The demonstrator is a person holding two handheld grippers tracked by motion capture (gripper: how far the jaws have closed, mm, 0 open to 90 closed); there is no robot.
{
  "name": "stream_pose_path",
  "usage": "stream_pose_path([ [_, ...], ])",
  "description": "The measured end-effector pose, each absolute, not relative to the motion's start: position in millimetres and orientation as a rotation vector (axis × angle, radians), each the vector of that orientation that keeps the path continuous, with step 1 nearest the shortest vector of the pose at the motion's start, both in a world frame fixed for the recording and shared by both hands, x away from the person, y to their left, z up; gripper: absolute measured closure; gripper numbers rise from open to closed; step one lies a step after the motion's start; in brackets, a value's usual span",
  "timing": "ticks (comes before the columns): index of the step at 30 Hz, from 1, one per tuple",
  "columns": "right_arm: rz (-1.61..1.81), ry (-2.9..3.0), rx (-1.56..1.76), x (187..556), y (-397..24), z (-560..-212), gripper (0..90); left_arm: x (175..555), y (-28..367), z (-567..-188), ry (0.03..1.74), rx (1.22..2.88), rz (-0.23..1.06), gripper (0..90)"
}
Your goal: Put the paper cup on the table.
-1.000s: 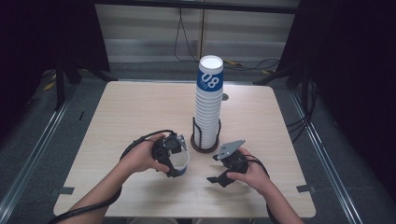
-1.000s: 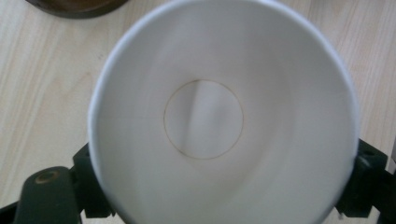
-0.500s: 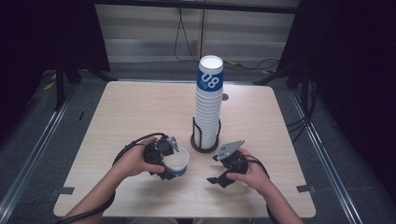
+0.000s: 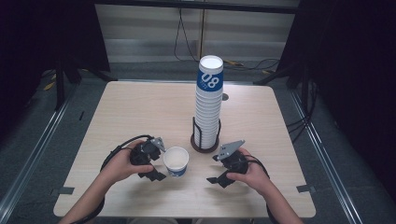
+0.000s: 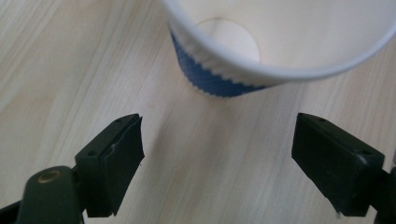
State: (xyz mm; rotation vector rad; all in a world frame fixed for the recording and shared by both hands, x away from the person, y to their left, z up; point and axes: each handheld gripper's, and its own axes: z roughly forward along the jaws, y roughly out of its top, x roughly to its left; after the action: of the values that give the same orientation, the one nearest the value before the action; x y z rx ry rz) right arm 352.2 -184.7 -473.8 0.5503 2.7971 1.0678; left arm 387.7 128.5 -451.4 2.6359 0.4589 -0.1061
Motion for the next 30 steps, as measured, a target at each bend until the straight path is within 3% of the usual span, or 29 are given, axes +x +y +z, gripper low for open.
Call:
stream_pose_path([
  [30,1.102,2.762,0.640,352.5,-211.9,-472.9,13.3,386.0,174.0,-476.8,0.564,2.430,-0.062,16.5],
])
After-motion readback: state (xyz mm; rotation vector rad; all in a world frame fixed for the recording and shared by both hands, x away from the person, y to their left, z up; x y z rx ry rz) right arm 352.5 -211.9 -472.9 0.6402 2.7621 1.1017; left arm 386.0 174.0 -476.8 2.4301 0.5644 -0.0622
